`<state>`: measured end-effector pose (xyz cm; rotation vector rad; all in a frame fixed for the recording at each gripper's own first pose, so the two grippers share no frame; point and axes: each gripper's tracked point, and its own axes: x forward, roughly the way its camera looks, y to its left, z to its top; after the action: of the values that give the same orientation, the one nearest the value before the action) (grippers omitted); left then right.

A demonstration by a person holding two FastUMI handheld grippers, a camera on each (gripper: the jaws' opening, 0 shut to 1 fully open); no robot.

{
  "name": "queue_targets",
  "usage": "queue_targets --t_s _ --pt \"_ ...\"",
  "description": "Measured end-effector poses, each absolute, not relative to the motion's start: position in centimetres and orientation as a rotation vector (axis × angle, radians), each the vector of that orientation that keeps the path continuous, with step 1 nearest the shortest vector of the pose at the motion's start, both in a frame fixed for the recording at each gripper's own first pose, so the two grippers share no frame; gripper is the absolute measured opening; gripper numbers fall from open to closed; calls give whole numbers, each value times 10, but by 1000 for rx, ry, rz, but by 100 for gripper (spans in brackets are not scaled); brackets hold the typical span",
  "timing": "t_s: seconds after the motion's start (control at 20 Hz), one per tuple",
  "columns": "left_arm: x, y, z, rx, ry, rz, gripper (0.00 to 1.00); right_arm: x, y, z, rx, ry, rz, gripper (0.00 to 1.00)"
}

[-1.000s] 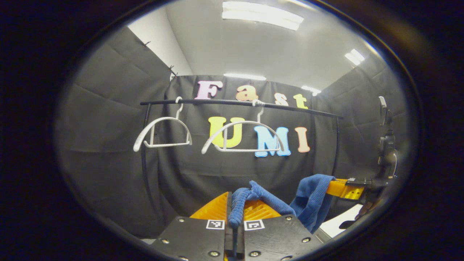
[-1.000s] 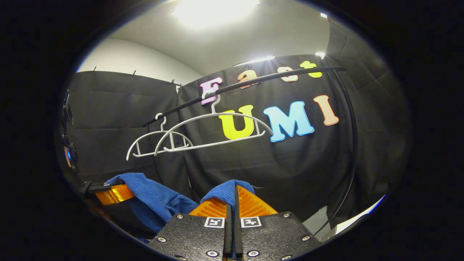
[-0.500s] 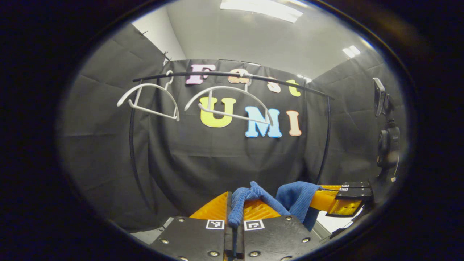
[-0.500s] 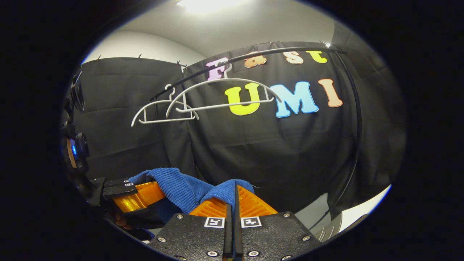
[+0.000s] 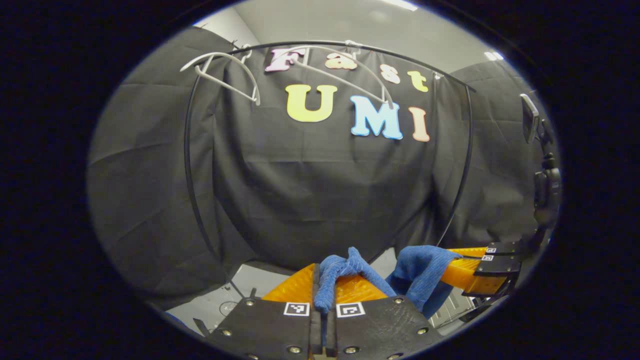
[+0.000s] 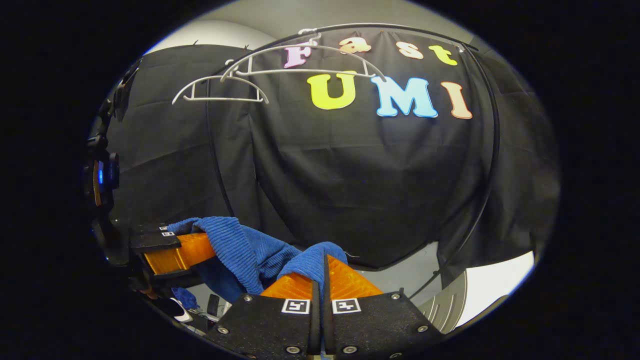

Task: Grasp the clothes on the hanger with both hands and then place them into the laundry hamper below.

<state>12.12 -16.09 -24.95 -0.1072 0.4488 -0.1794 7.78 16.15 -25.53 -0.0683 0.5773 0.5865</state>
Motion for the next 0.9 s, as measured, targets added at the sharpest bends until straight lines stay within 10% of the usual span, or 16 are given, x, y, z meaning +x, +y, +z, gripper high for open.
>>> queue_targets --t_s 0.9 --pt "64 -138 -417 13 851 -118 6 26 118 -381 -251 910 564 13"
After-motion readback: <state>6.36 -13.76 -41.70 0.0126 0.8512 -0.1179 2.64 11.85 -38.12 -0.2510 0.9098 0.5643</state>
